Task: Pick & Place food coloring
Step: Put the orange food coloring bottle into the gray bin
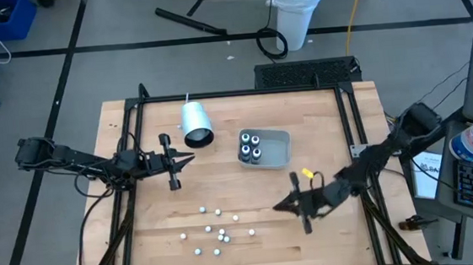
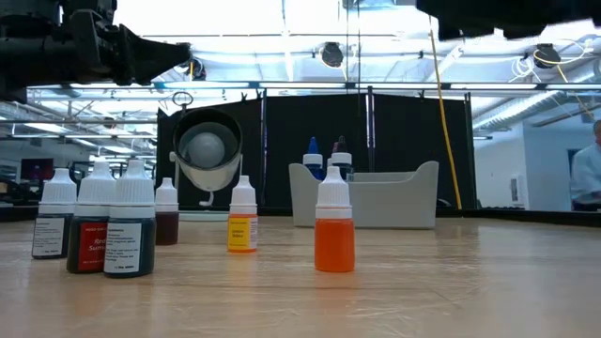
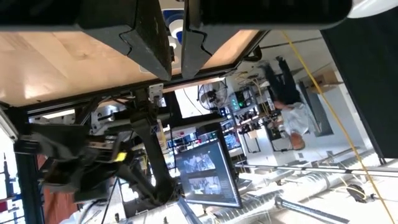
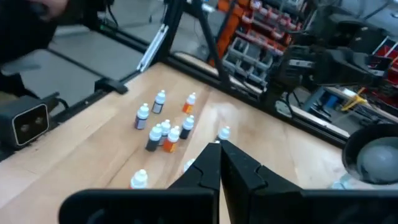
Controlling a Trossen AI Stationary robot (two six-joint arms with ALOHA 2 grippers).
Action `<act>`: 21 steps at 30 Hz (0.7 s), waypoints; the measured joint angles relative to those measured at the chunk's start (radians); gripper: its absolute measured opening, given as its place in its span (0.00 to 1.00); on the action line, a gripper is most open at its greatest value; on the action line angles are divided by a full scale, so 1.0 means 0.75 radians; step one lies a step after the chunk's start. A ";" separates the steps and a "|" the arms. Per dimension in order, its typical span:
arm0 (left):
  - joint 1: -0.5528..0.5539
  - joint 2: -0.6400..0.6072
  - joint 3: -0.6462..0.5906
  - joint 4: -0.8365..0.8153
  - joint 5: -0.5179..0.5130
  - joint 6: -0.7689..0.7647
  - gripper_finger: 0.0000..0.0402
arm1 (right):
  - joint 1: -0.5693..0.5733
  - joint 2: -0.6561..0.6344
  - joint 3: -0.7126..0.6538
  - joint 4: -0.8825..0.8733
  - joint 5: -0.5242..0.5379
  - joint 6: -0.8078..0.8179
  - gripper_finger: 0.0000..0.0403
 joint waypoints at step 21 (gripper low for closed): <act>0.000 0.000 0.000 -0.013 0.005 0.001 0.12 | 0.239 0.597 0.704 -0.308 0.501 0.258 0.20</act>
